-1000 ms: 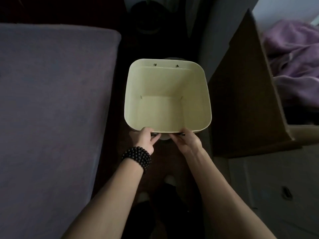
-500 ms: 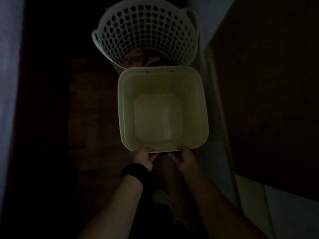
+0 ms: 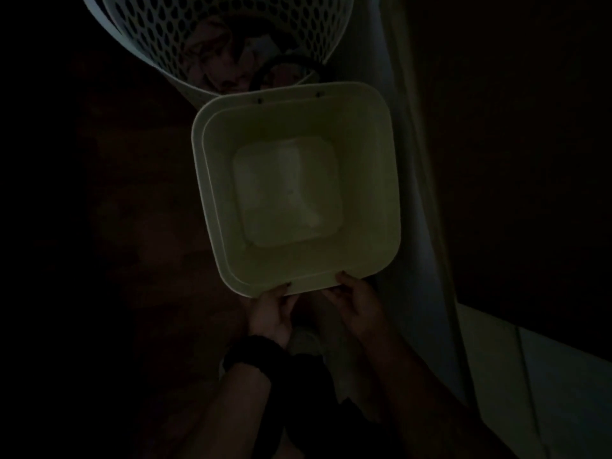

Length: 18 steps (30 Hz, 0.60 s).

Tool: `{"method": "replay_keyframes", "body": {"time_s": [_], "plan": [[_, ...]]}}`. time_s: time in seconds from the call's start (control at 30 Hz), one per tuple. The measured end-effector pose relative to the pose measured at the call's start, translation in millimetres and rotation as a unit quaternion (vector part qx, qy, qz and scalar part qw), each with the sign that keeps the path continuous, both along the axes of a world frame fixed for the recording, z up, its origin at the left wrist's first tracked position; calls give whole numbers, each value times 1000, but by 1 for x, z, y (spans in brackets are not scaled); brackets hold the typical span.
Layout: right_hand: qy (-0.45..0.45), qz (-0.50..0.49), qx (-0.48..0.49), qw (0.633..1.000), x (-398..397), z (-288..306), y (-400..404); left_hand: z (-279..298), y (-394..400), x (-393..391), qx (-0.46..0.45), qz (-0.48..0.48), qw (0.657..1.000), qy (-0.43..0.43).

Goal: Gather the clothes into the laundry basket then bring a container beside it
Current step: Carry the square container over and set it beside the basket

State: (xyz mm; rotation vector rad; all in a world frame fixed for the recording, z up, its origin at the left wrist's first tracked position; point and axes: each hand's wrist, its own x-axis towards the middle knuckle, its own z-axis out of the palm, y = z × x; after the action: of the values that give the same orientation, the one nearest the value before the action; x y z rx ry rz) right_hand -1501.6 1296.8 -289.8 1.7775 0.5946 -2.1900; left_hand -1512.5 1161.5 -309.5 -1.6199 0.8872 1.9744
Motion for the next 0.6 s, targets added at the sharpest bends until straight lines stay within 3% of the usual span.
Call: {"method": "replay_keyframes", "body": {"time_s": [0.3,0.6], "plan": [[36,-18,10,999,27,31,-16,51,-15,18,-23,25,998,44],[-10,-15,12,1000,60,17,-16,42,-14,45,13,-17,999,-43]]}}
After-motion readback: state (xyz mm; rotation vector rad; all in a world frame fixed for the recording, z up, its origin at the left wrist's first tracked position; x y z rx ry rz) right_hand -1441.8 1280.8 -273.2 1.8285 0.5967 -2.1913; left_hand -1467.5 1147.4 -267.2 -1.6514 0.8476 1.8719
